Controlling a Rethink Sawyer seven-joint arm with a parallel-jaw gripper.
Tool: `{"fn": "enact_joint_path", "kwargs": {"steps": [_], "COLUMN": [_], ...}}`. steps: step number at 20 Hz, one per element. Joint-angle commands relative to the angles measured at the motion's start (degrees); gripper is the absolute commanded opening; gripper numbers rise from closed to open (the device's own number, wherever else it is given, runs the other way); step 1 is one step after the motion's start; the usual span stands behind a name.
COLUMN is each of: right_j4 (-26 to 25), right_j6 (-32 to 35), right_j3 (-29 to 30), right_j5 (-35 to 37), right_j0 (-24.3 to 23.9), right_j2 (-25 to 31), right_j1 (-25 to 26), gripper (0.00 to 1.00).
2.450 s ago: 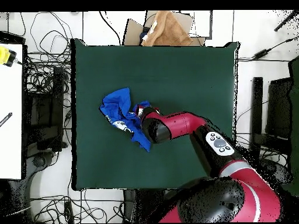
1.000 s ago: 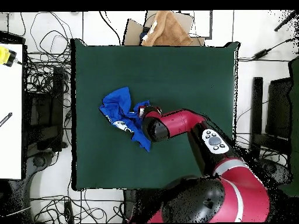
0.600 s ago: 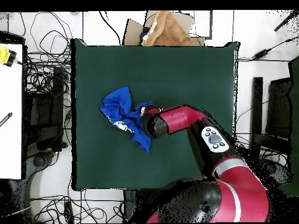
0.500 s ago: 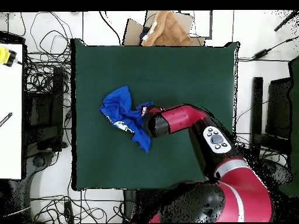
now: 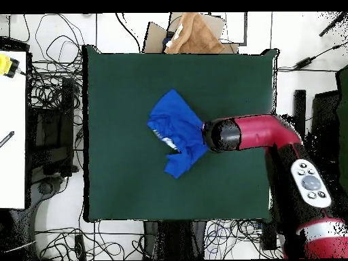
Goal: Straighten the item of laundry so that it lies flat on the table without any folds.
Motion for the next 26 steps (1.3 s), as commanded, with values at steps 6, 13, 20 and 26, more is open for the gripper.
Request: {"fn": "enact_joint_path", "kwargs": {"steps": [6, 13, 20, 26], "right_j4": [4.5, 7.1, 6.8, 6.3], "right_j6": [-22.8, -28.4, -29.3, -27.4], "right_j3": [-2.7, -6.0, -7.6, -5.3], "right_j5": [8.5, 11.5, 10.3, 6.4], "right_j0": [-4.2, -5.2, -5.0, -5.0], "right_j2": [5.8, 5.3, 4.7, 4.4], "right_j1": [-5.8, -5.5, -2.8, -2.0], "gripper": [0.00, 0.00, 0.00, 0.00]}}
